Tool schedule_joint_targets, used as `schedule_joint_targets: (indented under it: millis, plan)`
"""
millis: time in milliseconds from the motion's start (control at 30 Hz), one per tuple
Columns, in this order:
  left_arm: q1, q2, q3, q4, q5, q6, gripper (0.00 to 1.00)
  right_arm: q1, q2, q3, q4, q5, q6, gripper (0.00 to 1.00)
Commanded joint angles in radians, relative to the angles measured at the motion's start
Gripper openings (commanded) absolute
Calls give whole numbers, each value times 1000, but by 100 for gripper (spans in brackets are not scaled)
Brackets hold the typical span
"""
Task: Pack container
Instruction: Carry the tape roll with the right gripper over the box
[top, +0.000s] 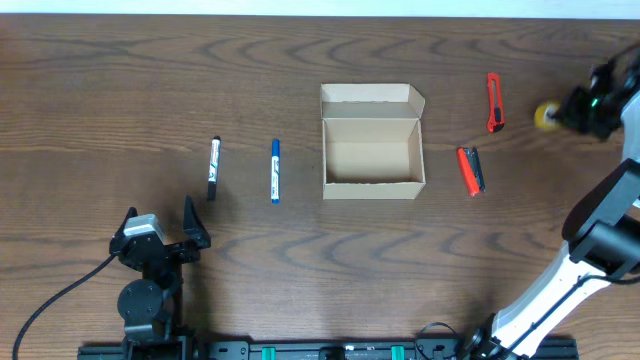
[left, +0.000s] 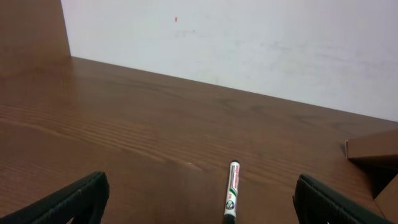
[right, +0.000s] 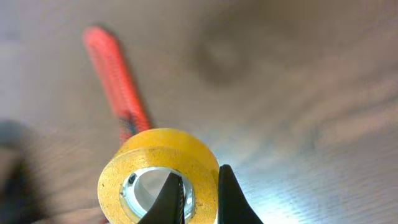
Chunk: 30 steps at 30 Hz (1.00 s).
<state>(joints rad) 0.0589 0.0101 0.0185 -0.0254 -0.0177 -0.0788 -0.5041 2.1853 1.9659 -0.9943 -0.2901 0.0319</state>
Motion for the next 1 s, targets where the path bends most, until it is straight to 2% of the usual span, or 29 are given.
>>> schedule_joint_targets:
  millis: [0,167,333,567,800,967]
  plan:
    - [6,-7,-14,-52,10,0,95,68,-48,183,-73,-107,-59,1]
    - [6,-7,-14,-52,10,0,95,197,-48,353,-213,-146,-131,2]
    - [6,-7,-14,-52,10,0,95,351,-48,388,-278,-238,-223,1]
    - [6,-7,-14,-52,10,0,95,555,-47,320,-343,-184,-264,2]
    - [6,-7,-14,-52,10,0,95,718,-47,212,-354,-24,-211,2]
    - [6,-7,-14,-52,10,0,95,785,-47,134,-376,16,-181,2]
